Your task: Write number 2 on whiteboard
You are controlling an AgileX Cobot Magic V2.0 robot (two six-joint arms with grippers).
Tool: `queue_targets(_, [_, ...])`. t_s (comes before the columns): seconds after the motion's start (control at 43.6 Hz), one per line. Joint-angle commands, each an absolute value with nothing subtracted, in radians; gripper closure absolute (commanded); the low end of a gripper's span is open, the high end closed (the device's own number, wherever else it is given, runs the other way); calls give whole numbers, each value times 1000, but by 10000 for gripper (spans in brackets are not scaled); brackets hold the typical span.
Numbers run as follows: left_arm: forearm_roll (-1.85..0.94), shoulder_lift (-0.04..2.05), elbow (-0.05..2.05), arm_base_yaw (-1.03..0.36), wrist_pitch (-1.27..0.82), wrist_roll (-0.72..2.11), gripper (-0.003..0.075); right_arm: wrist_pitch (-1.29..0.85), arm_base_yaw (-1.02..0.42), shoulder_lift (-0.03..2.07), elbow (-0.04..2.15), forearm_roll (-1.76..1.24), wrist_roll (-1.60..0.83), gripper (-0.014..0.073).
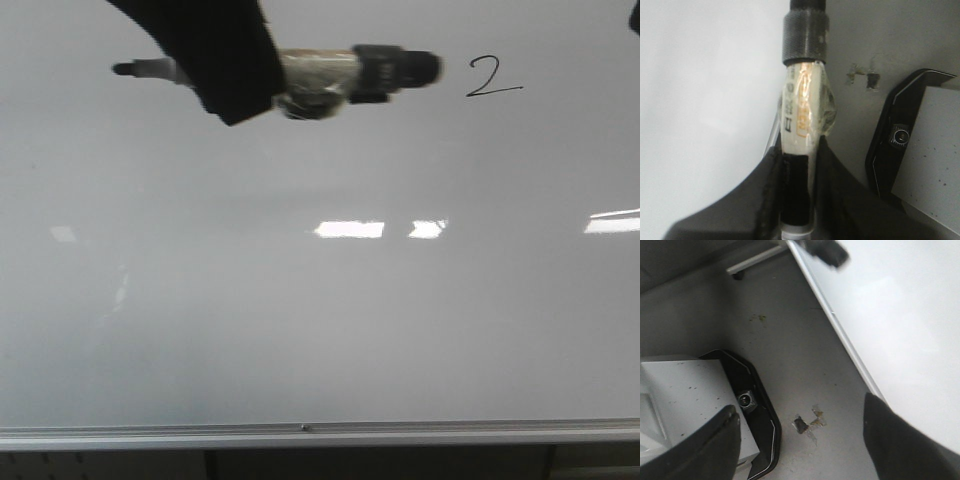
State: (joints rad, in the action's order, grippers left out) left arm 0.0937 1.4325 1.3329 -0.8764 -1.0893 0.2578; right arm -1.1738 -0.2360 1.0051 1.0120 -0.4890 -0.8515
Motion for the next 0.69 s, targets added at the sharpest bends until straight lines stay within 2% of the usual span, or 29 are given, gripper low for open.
queue_targets(0.0, [181, 1368, 1353, -803, -1098, 91, 660, -1114, -201, 982, 1045, -463, -794, 51])
queue_targets(0.207, [195, 1229, 1178, -571, -961, 20, 660, -1108, -194, 982, 1041, -459, -794, 51])
queue_targets(0.413, [175, 1100, 947, -292, -607, -161, 660, -1096, -194, 982, 1041, -465, -794, 51])
queue_targets(0.666, [109, 1130, 744, -169, -120, -172, 660, -1094, -194, 982, 1041, -467, -795, 51])
